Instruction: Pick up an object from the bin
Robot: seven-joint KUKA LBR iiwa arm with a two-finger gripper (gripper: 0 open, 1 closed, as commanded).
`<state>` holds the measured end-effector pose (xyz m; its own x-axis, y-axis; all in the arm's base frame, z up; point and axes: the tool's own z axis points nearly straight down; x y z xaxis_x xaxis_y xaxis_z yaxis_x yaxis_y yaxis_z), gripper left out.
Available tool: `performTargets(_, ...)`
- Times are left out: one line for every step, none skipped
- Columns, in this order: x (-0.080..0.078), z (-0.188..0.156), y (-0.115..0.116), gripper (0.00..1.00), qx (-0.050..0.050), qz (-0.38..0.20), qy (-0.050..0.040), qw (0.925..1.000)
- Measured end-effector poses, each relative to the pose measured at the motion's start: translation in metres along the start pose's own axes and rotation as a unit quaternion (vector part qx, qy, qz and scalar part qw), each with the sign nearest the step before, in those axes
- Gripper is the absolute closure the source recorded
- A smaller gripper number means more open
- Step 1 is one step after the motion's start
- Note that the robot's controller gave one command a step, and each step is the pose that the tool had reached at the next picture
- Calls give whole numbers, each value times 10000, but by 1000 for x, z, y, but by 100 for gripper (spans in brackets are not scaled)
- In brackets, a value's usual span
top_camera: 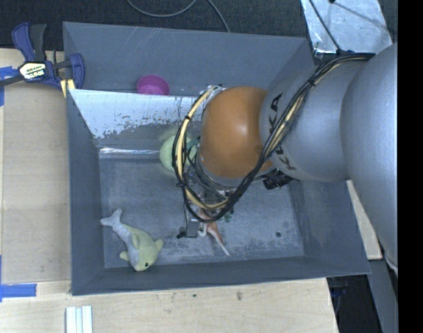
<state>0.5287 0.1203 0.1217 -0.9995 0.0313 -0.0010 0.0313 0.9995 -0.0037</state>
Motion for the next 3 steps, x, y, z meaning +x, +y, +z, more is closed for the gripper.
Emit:
performTargets(-6,43,-1,0,-22,-894,-20,9960)
performTargets(-9,52,-45,0,-24,-923,8,9957)
performTargets(21,52,-64,0,-13,-1387,-16,9903)
